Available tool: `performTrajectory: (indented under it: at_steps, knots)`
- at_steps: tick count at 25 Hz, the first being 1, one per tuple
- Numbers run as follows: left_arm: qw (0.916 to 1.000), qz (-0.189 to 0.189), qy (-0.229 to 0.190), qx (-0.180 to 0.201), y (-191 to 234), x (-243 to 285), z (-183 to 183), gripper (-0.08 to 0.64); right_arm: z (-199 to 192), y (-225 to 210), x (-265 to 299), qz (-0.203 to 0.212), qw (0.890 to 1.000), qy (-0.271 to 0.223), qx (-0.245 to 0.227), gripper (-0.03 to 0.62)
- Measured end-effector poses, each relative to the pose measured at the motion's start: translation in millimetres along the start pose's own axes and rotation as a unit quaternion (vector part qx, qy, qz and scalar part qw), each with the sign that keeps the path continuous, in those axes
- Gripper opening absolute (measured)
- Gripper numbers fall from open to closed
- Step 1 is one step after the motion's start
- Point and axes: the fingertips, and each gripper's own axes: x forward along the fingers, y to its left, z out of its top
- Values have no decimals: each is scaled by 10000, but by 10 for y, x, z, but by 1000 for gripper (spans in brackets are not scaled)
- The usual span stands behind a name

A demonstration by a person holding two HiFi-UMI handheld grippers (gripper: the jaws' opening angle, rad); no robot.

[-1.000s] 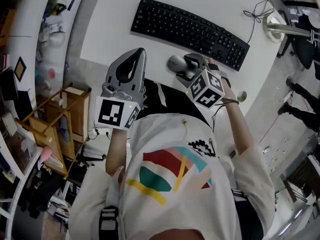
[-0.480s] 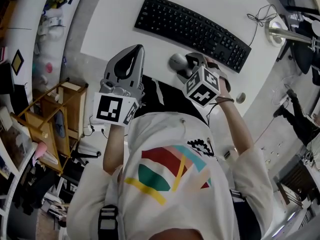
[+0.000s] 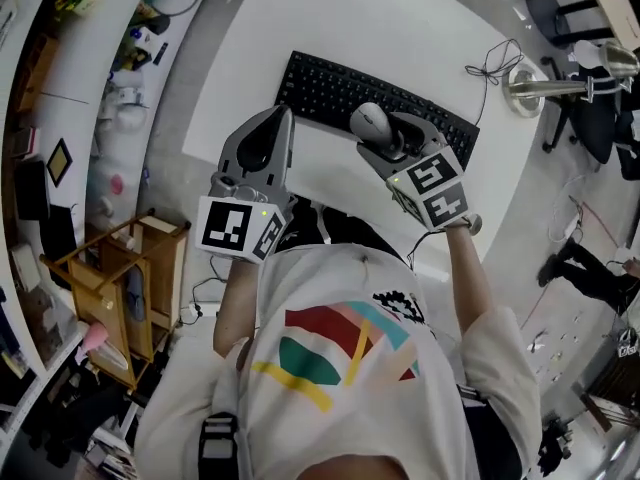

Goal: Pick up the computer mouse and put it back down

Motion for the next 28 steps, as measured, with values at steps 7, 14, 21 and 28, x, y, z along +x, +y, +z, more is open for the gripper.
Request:
performTrajectory:
  at_steps: [7,14,21,28]
  knots:
    - [9970,-550,-472,257,-281,341,581,43,944,-451,-802,-1006,9779,-1788,408,287]
    - [9873,-1192,-845,626,-786,787,1242,43,1359,-641,-1584,-1705,9344,-3021,810,287]
    - [9806,-1666,-771,692,-1301,969,1164,43,1014,-911,-2162,-2301,8919,-3605,1469,287]
    - [9739,-1993,-676,846,-1573,1093,1130,43,839,-940,-2378,-2577,8814,-3663,1505,287]
